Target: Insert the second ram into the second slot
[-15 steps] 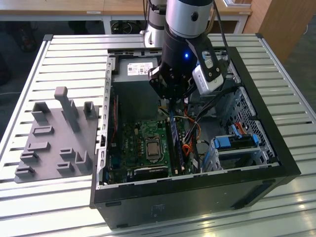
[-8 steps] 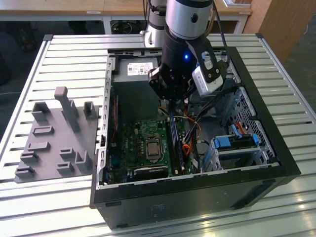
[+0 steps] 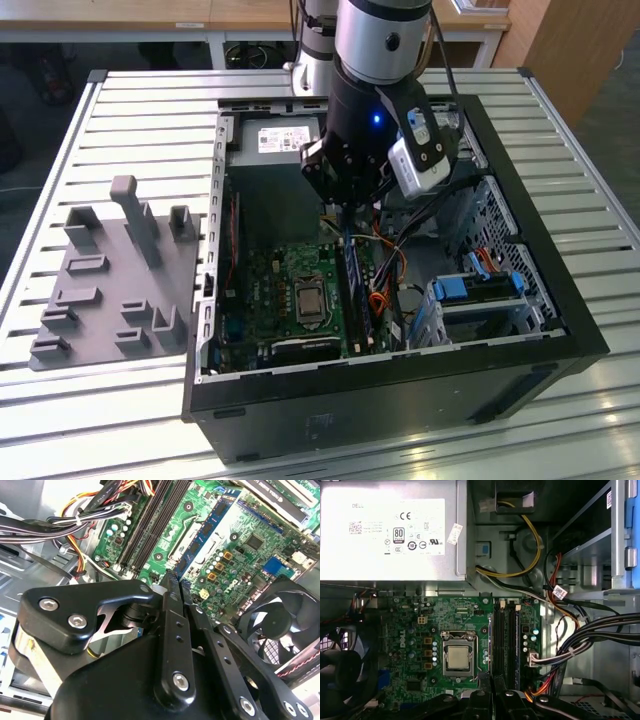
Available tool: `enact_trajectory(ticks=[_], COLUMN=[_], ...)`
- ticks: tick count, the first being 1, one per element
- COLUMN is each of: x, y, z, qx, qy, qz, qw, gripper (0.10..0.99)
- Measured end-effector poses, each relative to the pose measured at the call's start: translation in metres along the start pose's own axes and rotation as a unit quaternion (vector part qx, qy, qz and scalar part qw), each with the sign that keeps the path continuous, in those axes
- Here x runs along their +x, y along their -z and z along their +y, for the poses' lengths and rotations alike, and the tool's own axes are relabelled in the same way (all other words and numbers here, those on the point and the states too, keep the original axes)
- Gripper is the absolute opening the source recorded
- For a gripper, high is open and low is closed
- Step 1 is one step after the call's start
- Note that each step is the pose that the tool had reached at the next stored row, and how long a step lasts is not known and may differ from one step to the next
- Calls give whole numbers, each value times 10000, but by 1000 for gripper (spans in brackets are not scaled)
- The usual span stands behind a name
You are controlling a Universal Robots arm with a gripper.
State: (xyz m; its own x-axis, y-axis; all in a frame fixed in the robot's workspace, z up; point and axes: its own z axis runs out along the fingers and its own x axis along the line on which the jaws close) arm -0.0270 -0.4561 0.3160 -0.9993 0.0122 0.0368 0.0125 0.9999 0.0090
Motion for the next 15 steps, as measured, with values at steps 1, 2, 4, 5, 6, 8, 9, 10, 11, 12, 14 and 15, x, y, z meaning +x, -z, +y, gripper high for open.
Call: enact_trajectory(ticks=[1,2,4,5,6,8,9,10,11,12,14,15], x=[0,0,-1,-1,-1,-1,-1,-1,-2,-2,-2,-2], y=[-4,-8,-16,-20,-24,-32,-36,-40,-44,-49,-58,-62], z=[0,0,0,0,0,0,0,0,0,0,-1,-1], qx=[0,0,0,0,0,0,0,0,0,0,0,0], qy=[0,0,0,0,0,0,0,0,0,0,0,0], qz=[1,1,2,3,3,4,5,5,6,6,8,9], qw=[10000,10000,10000,10000,10000,10000,10000,10000,10000,10000,10000,10000], gripper=[137,137,137,137,137,137,137,137,137,137,137,137])
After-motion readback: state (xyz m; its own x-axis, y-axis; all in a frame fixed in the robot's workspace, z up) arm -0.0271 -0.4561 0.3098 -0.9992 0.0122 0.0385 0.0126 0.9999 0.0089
